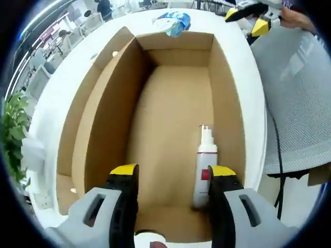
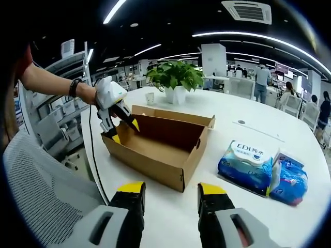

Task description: Operate the shoe box by opening the lid, removing the specified soft item, and placing it in the target area until the item is outside and the box remains undamaged.

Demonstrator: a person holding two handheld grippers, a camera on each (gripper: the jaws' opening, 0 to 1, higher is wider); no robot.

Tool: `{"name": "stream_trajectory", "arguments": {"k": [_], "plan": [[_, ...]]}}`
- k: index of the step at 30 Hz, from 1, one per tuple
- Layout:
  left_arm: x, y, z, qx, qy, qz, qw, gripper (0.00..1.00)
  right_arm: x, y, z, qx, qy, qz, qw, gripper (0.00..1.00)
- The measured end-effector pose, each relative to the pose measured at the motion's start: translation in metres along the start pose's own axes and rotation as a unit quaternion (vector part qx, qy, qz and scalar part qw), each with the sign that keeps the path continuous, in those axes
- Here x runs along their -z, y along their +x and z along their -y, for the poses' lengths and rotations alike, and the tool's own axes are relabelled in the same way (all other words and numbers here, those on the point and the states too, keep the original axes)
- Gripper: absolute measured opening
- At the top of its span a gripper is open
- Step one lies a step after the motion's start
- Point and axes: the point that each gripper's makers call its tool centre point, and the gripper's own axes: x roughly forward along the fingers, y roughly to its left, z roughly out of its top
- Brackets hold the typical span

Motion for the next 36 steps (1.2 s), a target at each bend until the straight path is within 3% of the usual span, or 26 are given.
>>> {"name": "stream_trajectory", "arguments": {"k": [9,12,16,20,23,25,30,34,36], "plan": [[0.008,0.008,0.007,0.004,0.018,-0.022,0.9996,0.54,0.001,0.000,0.003,0.003,-0.002,-0.002,1.0000,0.37],[0.007,0.007,0.001,-0.010,0.019,-0.022,0.9995,0.58,0.002,0.001,0.002,0.002,-0.003,-0.004,1.0000,0.37],[0.008,0.003,-0.007,-0.030,0.039,-0.031,0.9983,0.57,0.002,0.001,0.002,0.002,-0.004,-0.004,1.0000,0.37],[0.004,0.003,0.000,-0.015,0.041,-0.021,0.9988,0.56,0.001,0.001,0.002,0.003,0.000,-0.002,1.0000,0.37],[0.018,0.011,0.003,-0.020,0.084,-0.061,0.9944,0.56,0.002,0.001,0.002,0.003,-0.001,-0.004,1.0000,0.37],[0.023,0.014,0.001,-0.030,0.086,-0.077,0.9929,0.52,0.003,0.001,0.002,0.003,-0.003,-0.005,1.0000,0.37],[0.013,0.022,0.008,-0.018,0.085,-0.051,0.9949,0.50,0.004,0.000,0.008,0.010,0.006,-0.005,0.9999,0.36],[0.005,0.029,0.013,-0.002,0.142,-0.032,0.9893,0.41,0.006,0.001,0.007,0.009,0.008,-0.008,0.9999,0.36],[0.006,0.033,0.017,0.003,0.150,-0.034,0.9881,0.37,0.009,0.003,0.006,0.005,0.011,-0.011,0.9999,0.36]]}}
